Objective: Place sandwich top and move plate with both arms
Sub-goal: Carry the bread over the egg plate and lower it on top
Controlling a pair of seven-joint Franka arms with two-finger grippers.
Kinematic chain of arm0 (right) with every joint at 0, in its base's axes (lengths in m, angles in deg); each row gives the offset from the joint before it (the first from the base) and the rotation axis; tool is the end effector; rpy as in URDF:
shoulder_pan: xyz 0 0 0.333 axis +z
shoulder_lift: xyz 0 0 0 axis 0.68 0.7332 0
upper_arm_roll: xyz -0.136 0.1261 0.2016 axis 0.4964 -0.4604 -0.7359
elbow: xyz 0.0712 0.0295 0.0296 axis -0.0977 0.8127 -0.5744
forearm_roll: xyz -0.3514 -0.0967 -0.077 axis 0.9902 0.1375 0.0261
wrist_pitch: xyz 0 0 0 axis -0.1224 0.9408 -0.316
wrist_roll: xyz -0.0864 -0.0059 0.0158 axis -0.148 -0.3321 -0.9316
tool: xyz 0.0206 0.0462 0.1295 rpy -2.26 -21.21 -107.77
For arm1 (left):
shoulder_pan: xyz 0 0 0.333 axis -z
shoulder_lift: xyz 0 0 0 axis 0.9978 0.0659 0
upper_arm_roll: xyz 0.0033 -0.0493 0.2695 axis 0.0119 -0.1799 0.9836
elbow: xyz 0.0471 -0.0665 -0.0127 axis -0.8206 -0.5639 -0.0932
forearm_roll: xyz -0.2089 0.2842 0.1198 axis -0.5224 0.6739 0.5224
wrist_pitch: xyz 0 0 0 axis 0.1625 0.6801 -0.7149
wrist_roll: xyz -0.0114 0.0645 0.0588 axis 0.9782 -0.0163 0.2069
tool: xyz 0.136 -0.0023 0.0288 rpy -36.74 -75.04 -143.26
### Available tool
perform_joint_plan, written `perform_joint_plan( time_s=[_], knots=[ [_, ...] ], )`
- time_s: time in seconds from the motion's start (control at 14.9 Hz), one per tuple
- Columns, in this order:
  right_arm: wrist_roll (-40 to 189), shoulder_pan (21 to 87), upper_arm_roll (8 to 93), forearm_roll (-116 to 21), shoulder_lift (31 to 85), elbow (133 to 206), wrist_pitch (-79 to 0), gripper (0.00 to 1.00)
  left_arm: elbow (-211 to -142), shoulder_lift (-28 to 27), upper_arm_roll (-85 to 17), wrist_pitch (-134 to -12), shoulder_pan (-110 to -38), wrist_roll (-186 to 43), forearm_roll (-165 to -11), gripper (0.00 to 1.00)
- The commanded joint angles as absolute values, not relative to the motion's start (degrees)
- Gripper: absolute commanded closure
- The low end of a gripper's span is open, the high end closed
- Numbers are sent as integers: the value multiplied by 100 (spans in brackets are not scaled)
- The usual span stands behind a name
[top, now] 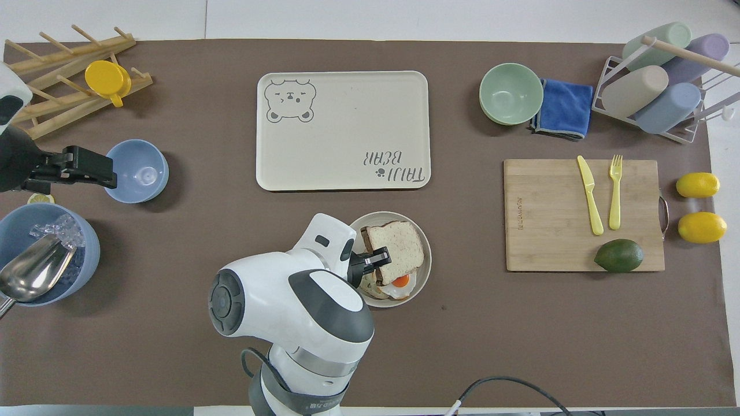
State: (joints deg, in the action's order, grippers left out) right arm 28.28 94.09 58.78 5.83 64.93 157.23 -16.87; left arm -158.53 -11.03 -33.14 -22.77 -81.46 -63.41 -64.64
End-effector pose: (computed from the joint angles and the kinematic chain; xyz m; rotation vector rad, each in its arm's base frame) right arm 0.4121 0.4215 0.3339 2.5985 0.4163 0.0421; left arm 0.5218 -0.0655 0.5442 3.1219 0.0165 -0.0669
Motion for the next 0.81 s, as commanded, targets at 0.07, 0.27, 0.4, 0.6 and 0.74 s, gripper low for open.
perform_joint_plan(
  time_s=[0.07,0.27,0.4,0.6,0.74],
  knots=[
    [2689,9355,5847,393,6546,15656,-1742,100,-15999,-1205,-3342,-2384,-8218,-6323,-6359,0],
    [2618,9347,5847,358,6555,15735,-1778,100,-15990,-1205,-3342,-2393,-8218,-6323,-6359,0],
    [2382,9338,5847,235,6555,15770,-1848,100,-15990,-1205,-3342,-2393,-8218,-6323,-6359,0],
    [2197,9268,5847,-46,6547,15919,-2102,100,-15999,-1205,-3342,-2393,-8218,-6332,-6359,0],
    [2161,9259,5847,-126,6547,15928,-2129,100,-15999,-1205,-3342,-2402,-8218,-6323,-6359,0]
  ],
)
